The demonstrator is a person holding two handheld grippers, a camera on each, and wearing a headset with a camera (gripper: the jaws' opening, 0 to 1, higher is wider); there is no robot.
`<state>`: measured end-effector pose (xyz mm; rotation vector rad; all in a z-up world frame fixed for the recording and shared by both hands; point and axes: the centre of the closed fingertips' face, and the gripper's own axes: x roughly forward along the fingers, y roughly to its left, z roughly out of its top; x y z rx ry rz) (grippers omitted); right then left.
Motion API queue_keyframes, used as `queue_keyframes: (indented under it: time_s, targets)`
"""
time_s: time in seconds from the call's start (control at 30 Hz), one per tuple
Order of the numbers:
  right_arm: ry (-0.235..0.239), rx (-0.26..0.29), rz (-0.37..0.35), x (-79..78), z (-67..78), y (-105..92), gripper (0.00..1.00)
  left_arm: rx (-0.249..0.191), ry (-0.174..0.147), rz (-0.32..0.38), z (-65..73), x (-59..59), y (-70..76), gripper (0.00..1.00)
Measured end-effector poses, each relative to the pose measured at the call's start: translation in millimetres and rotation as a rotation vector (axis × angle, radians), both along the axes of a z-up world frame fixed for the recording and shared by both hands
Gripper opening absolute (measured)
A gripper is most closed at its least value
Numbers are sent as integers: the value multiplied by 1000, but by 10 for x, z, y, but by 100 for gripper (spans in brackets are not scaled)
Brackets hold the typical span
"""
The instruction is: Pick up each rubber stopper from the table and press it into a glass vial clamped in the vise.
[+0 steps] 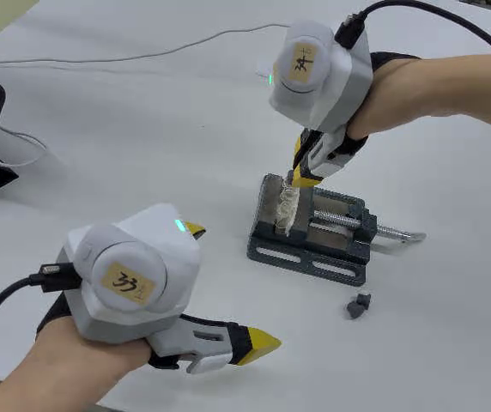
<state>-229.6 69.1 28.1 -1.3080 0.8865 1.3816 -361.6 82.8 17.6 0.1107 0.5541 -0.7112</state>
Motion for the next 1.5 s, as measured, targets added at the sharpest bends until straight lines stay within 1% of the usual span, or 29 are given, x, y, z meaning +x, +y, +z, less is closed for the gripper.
queue_keyframes:
  time_s: [0.13,0.17,0.27,0.37,0.43,0.5,0.6,0.7,0.77,0.87,0.9,1.03,1.23,1.5]
  targets:
    - [4,8,-4,-20,7,-2,10,0,0,-1,0,1,-1,89]
    - [5,9,-4,-5,3,-1,11,0,1,-1,-1,0,-1,89]
    - [3,14,0,8,3,6,15,0,1,-1,-2,-1,3,89]
    - [17,19,1,16,31,-3,20,0,1,1,1,1,12,89]
    - [22,32,-3,24,78,-10,19,-2,-1,3,8,6,22,89]
    - [60,53,-17,0,114,-7,19,-2,-2,3,14,12,34,89]
    - [92,80,-51,23,170,-1,17,2,-2,3,17,28,49,89]
    - [129,99,-65,11,202,-19,15,4,-2,3,20,41,52,89]
    - [134,107,-76,41,202,-28,13,4,-2,-1,23,44,47,89]
    - [143,113,-88,62,189,-41,7,8,1,-5,15,43,49,89]
    - [150,117,-92,81,183,-41,7,8,2,-4,14,43,51,89]
    - [165,123,-95,62,163,-24,6,9,4,-4,7,41,54,88]
    - [171,127,-89,67,130,7,3,9,15,-2,-27,28,56,88]
    - [179,132,-95,56,110,6,1,8,25,-3,-54,19,51,88]
